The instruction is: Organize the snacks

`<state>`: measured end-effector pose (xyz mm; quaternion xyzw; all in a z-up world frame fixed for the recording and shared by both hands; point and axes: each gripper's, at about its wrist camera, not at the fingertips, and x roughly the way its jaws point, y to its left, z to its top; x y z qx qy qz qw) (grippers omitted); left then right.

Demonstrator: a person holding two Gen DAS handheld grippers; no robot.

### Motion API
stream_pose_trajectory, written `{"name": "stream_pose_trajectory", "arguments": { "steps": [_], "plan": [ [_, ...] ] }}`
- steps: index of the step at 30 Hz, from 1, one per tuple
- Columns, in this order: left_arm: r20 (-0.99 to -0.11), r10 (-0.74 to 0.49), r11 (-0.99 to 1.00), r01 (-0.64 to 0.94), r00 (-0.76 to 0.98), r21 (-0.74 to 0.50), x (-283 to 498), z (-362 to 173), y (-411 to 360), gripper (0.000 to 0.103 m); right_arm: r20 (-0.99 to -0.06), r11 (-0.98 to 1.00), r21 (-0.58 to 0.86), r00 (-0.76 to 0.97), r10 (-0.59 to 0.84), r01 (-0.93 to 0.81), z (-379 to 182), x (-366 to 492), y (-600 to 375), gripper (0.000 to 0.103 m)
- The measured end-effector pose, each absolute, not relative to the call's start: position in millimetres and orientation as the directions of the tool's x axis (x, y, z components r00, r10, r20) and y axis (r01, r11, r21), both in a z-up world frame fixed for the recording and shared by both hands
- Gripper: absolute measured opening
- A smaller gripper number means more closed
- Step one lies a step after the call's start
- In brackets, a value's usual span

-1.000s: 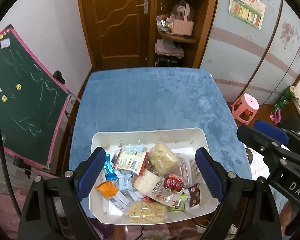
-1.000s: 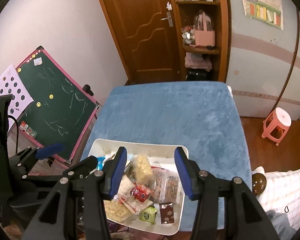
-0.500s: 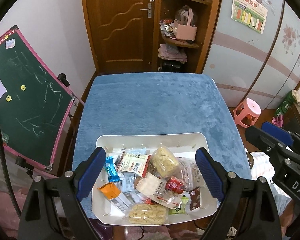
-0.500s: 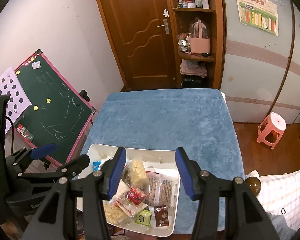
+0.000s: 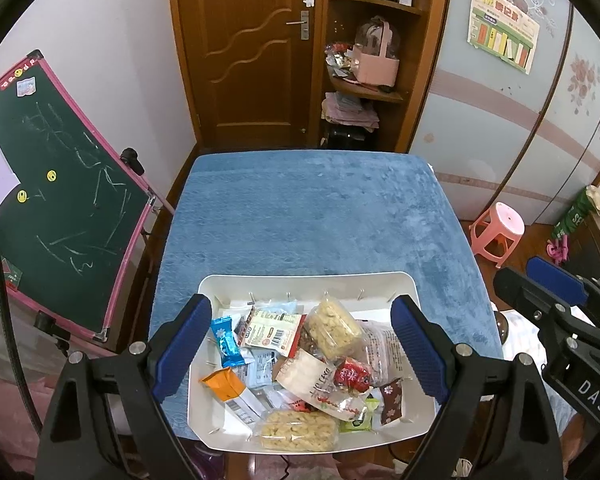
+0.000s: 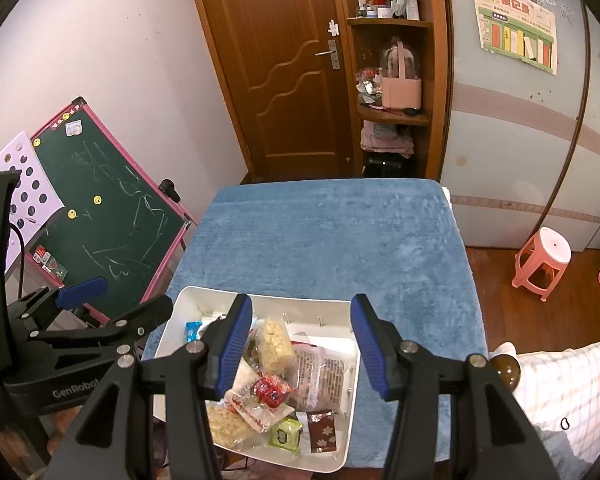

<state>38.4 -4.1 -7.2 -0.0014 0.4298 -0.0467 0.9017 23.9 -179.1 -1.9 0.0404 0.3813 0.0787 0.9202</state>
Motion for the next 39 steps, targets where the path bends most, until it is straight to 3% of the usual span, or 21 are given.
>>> {"name": "stream_pose_trajectory", "arguments": {
  "steps": [39],
  "plan": [
    [-0.776,-0.084,0.995,0.094,0.625,-0.031,32.0,-10.7,-10.6,0.091,-0.705,0.984,0.140,0.687,0.176,-0.109,-9.7,19.3,-183.1,0.052]
  ]
}}
